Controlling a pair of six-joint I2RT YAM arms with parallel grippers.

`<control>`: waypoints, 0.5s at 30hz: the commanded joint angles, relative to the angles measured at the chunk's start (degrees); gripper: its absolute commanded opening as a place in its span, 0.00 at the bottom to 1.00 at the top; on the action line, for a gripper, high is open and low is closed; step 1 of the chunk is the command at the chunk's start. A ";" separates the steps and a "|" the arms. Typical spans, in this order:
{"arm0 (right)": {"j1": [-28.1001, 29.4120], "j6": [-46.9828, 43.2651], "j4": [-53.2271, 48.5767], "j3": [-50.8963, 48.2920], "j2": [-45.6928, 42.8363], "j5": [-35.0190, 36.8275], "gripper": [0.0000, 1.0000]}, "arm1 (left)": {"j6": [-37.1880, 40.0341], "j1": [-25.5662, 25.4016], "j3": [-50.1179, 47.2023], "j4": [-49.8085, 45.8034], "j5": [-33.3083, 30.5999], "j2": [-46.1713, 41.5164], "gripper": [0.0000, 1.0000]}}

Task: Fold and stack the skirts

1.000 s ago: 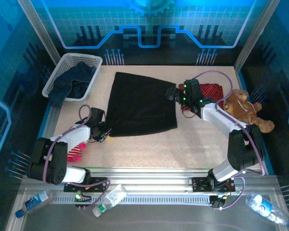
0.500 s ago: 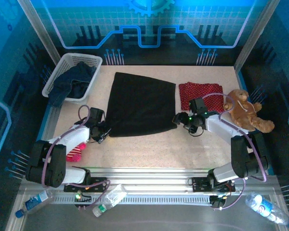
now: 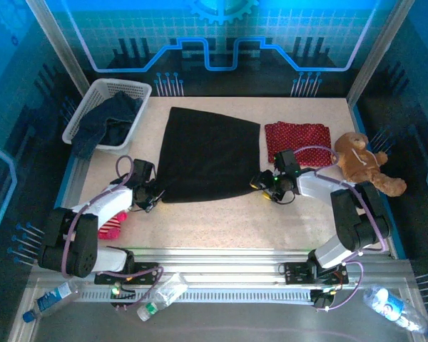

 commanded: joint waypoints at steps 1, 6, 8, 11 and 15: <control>0.71 1.66 2.56 0.20 1.57 -0.28 0.57 | -0.11 0.25 1.14 -0.73 1.30 -0.44 0.00; 1.16 3.37 6.45 -0.29 2.31 0.26 0.54 | 0.05 0.25 1.14 -0.72 1.36 0.13 0.00; 1.16 3.91 7.99 -0.57 2.29 0.30 0.51 | -0.09 0.25 1.14 -0.55 1.45 0.00 0.00; 1.29 4.14 8.22 -0.64 2.39 0.60 0.50 | 0.05 0.25 1.14 -0.47 1.45 0.00 0.00; 1.42 4.87 7.46 -1.81 2.64 1.90 0.50 | 0.12 0.25 1.14 -0.55 1.46 -0.04 0.00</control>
